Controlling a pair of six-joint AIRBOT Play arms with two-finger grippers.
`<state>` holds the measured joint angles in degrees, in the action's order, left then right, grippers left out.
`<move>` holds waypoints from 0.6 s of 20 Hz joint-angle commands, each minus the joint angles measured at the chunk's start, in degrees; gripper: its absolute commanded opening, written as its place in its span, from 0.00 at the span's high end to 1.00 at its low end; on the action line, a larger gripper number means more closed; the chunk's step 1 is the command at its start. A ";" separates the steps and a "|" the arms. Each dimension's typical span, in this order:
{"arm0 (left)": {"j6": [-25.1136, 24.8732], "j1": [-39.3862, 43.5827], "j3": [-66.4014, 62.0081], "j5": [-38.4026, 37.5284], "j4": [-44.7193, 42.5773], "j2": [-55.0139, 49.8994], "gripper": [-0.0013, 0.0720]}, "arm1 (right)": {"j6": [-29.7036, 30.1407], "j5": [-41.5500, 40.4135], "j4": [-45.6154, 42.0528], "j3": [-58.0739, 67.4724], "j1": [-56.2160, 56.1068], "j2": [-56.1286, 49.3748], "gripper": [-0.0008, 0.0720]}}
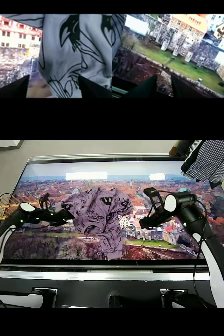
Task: Fold the clothes and pants, and hang the long-sleeved shirts on hangers.
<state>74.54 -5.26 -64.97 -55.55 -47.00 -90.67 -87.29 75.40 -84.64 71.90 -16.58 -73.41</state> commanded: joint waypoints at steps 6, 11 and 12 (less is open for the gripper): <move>-0.85 1.88 -0.04 1.22 5.25 -5.40 0.95 | -10.75 -10.10 14.29 -6.08 -0.04 -3.45 0.06; -0.85 1.84 -0.04 1.11 5.25 -5.25 0.95 | -0.24 -17.59 37.57 -12.72 -0.15 -12.98 0.05; -0.85 1.84 -0.04 1.03 5.25 -5.25 0.95 | 1.29 -18.18 40.11 -12.87 -0.17 -15.15 0.05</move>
<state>73.67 -3.46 -64.95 -54.48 -42.00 -95.83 -91.20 61.32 -57.28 61.32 -16.67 -83.50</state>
